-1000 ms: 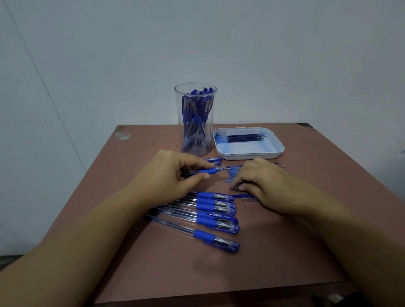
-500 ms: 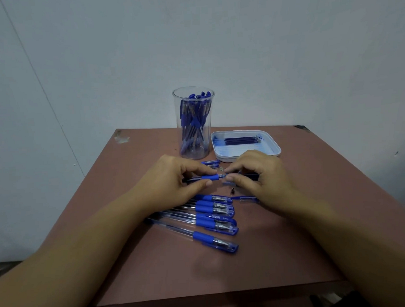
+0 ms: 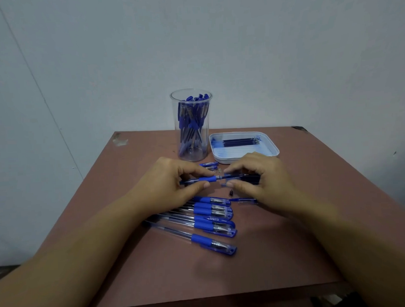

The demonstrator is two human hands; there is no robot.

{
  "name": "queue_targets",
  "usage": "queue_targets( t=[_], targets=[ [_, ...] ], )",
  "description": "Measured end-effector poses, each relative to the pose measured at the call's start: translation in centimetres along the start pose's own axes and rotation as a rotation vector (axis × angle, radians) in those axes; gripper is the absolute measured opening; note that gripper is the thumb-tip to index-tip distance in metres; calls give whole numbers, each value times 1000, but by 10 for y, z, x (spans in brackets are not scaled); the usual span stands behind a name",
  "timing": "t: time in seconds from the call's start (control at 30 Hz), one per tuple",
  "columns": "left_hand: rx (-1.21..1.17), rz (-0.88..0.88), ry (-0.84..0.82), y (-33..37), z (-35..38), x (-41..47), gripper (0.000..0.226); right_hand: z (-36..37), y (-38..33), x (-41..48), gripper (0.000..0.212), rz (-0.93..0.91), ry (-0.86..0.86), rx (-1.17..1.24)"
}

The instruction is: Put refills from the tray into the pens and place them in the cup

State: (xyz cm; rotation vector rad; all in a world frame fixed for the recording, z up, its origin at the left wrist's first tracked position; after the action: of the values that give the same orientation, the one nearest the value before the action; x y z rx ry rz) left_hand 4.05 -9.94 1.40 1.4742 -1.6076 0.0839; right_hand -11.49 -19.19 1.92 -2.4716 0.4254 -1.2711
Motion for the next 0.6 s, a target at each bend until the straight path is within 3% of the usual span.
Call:
queue_targets(
  t=[0.2, 0.4, 0.6],
  targets=[
    [11, -17, 2, -4, -1, 1, 26, -15, 12, -2, 12, 34, 58, -30],
    [16, -3, -21, 0, 3, 0, 25, -8, 0, 1, 23, -19, 30, -23],
    [17, -18, 3, -7, -1, 1, 25, -9, 11, -1, 14, 14, 32, -76]
  ],
)
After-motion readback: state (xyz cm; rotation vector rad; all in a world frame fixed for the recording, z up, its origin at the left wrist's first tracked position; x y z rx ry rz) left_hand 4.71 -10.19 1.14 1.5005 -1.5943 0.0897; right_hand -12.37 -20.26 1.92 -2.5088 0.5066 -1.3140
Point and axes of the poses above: each hand's wrist, its own x-axis towards the middle knuckle, its own z-axis out of the palm, y = z × x, the point moved 7 cm from there along x, towards the middle knuckle, and after that the axes turned 15 degrees about y, right-handed, at the moved point
